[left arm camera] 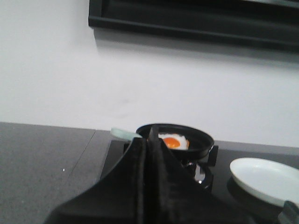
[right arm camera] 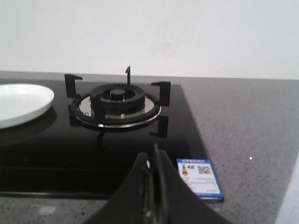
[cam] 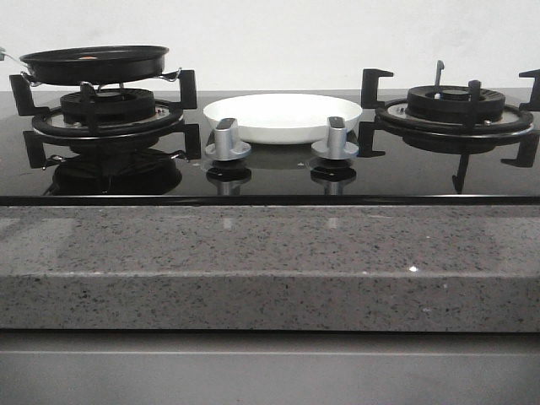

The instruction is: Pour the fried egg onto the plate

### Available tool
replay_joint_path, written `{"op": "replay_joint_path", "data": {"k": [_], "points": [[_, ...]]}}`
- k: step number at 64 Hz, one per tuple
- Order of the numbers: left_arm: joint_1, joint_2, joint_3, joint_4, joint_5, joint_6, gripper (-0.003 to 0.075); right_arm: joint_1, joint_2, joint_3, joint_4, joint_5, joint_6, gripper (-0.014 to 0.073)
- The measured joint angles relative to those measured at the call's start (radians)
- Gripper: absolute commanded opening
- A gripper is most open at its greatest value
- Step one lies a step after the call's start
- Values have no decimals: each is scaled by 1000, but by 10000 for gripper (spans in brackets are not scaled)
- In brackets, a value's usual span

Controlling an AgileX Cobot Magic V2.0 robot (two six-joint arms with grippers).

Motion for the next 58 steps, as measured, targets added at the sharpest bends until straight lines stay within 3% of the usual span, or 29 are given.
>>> {"op": "replay_joint_path", "data": {"k": [10, 29, 42, 58], "points": [[0, 66, -198, 0, 151, 0, -19, 0, 24, -187, 0, 129, 0, -70], [0, 305, -512, 0, 480, 0, -19, 0, 260, -475, 0, 403, 0, -70], [0, 421, -558, 0, 584, 0, -19, 0, 376, -511, 15, 476, 0, -70], [0, 484, -558, 0, 613, 0, -19, 0, 413, -476, 18, 482, 0, -70]]}}
